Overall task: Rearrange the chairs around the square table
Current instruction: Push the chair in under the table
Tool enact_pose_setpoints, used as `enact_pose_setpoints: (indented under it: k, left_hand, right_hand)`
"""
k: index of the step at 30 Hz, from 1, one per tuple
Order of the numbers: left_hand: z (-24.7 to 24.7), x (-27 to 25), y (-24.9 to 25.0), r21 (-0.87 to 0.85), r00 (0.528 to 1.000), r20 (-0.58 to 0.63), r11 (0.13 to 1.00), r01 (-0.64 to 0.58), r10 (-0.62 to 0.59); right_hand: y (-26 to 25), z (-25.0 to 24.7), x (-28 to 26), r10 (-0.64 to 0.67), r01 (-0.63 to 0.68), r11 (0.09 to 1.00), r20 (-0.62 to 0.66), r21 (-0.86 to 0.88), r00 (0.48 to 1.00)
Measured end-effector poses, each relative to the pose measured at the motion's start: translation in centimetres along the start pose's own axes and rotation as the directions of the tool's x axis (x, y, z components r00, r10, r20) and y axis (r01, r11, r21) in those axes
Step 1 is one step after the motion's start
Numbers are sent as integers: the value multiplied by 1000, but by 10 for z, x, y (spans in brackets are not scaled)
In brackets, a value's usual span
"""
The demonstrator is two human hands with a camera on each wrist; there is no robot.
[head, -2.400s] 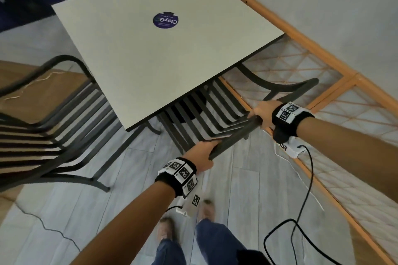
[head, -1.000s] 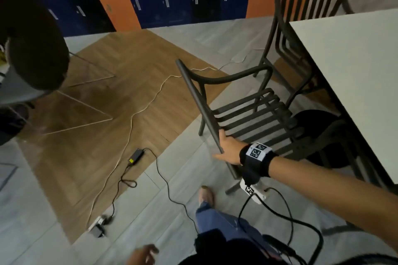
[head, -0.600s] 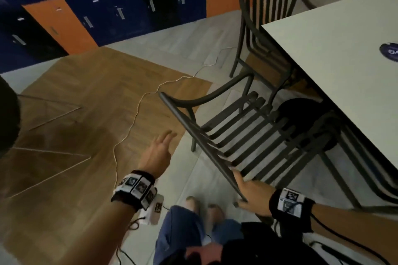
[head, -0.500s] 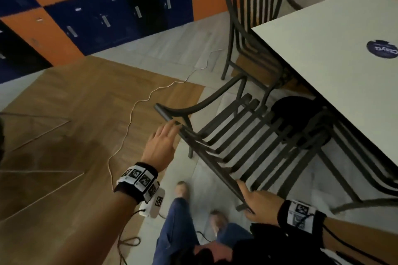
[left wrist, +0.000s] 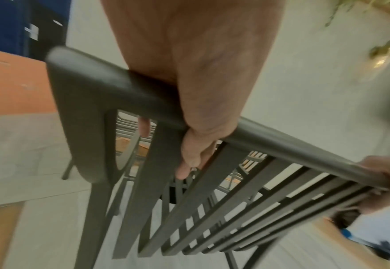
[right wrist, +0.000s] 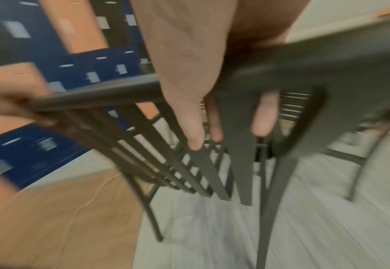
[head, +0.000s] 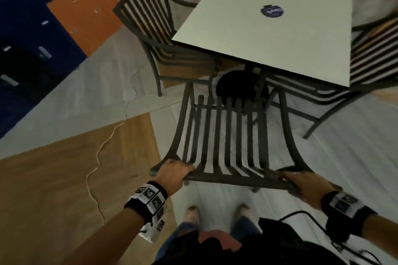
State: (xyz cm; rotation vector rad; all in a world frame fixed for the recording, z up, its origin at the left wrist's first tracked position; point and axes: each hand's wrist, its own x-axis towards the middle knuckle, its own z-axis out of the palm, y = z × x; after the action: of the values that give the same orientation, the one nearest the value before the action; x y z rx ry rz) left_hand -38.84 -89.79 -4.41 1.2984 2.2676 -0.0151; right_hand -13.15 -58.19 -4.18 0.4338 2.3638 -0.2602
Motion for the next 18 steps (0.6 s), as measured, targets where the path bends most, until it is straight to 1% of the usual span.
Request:
enact_pose_setpoints:
  k: [1, 2, 3, 4, 5, 6, 7, 9, 10, 15, 18]
  left_hand:
    - [0, 2, -4, 8, 999, 26, 999, -35, 35]
    - [-1, 4, -7, 8, 997, 49, 998, -63, 62]
    - [0, 6, -10, -1, 994, 72, 997, -82, 82]
    - [0, 7, -12, -19, 991, 92, 995, -95, 97]
    - [0, 7, -14, -40, 987, 112, 993, -108, 111]
    - [-1, 8, -16, -54, 983, 126, 991, -124, 130]
    - [0, 9, -18, -59, 980, 130, 988, -144, 150]
    - [0, 9, -23, -54, 976, 123, 983, -175, 181]
    - [0, 8, -27, -50, 974, 122, 981, -188, 192]
    - [-7, 3, -61, -48, 968, 143, 978, -202, 207]
    - [-16, 2, -80, -33, 968, 146, 979, -203, 206]
  right_hand:
    - [-15, -23, -1, 31, -21, 999, -198, 49, 980]
    - [-17, -15, -2, 58, -36, 996, -275, 82, 960]
    - [-24, -28, -2, 136, -129, 991, -297, 44, 945]
    - [-29, -27, -7, 151, -132, 987, -253, 91, 956]
    - [-36, -24, -13, 172, -161, 984, -203, 70, 964]
    - [-36, -21, -17, 194, -185, 981, -215, 59, 957]
    - [-37, -24, -17, 238, -227, 971, -199, 76, 951]
    - [-41, -24, -17, 269, -260, 963, -192, 71, 944]
    - [-44, -20, -16, 289, -273, 957, -203, 102, 936]
    - [-78, -8, -19, 298, -285, 954, -196, 93, 934]
    - [-97, -5, -17, 280, -266, 959, -214, 95, 936]
